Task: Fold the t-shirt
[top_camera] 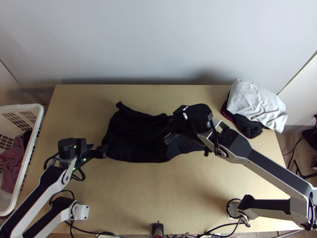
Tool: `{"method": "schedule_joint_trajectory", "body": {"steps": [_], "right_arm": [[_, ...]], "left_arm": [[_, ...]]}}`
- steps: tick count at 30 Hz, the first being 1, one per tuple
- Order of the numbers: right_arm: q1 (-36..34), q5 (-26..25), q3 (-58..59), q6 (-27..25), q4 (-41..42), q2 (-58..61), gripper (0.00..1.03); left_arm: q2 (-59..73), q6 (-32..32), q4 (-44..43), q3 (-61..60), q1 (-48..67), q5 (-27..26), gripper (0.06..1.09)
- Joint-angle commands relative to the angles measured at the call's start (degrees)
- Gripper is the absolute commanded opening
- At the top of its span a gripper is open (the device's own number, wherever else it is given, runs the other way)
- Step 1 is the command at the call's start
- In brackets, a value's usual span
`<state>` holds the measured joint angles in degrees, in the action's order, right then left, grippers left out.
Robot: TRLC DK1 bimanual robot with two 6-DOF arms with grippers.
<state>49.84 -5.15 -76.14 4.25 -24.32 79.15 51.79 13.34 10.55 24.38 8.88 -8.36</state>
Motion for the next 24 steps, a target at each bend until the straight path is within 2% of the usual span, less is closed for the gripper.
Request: {"method": "schedule_joint_trajectory", "body": {"steps": [1,4,8,17,24], "right_arm": [[0.0,-0.4,-0.8,-0.1,-0.6,-1.5,0.03],[0.0,-0.6,-0.9,-0.4,-0.6,-1.5,0.03],[-0.5,-0.9,-0.6,-0.7,-0.7,-1.6,0.03],[-1.3,-1.4,-0.2,-1.2,-0.6,-1.7,0.03],[-2.4,-1.6,1.0,-1.4,-0.2,-1.7,0.03]], "left_arm": [[11.1,1.6,-3.2,2.7,-1.3,0.1,1.02],[14.4,2.8,-0.5,5.9,-2.2,-1.9,1.02],[16.3,5.1,5.8,10.3,-5.6,-13.1,1.02],[18.5,5.1,9.7,10.7,-3.2,-17.6,1.02],[17.1,4.4,11.1,10.2,-1.2,-18.7,1.02]]}}
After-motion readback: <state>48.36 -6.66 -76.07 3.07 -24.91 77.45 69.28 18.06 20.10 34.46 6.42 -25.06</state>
